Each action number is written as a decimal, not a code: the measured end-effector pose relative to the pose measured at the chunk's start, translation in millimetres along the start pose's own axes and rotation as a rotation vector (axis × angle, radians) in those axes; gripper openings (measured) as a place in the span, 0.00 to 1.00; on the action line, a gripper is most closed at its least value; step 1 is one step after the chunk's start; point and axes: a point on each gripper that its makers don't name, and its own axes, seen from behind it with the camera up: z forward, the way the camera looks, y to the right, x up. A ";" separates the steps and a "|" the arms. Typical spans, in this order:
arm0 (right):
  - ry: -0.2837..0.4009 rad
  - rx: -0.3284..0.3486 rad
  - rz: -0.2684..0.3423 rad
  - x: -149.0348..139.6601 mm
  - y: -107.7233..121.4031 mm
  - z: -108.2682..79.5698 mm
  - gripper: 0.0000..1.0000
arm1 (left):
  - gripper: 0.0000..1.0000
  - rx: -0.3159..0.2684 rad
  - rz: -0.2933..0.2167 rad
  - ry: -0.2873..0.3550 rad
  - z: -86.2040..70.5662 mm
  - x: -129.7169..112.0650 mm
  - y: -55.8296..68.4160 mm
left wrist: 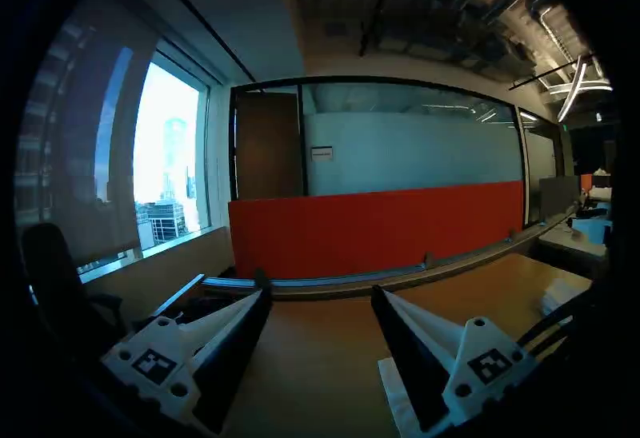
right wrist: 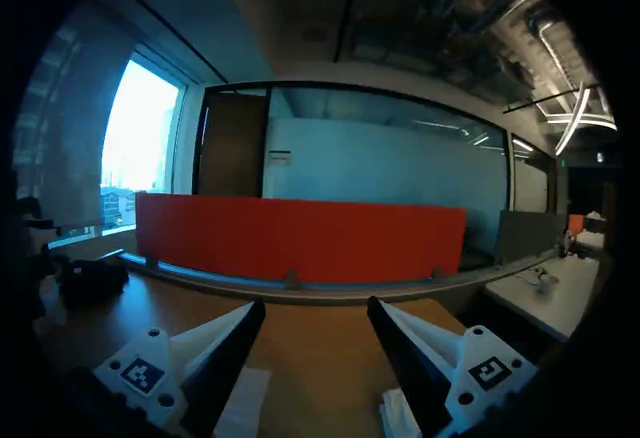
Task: Fold towel
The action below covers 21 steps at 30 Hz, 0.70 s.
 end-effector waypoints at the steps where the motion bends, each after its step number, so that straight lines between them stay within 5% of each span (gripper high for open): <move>1: -0.005 0.004 -0.002 0.7 -0.7 -0.5 0.99 | 0.92 -0.005 0.001 -0.003 0.5 0.1 1.8; 9: -0.053 0.047 -0.035 1.5 -6.5 -1.6 0.99 | 0.92 -0.071 0.011 -0.038 -0.3 -2.8 19.4; 21: -0.126 0.232 -0.078 -5.1 -41.3 -4.5 0.99 | 0.92 -0.244 0.030 -0.147 -5.6 -22.5 58.4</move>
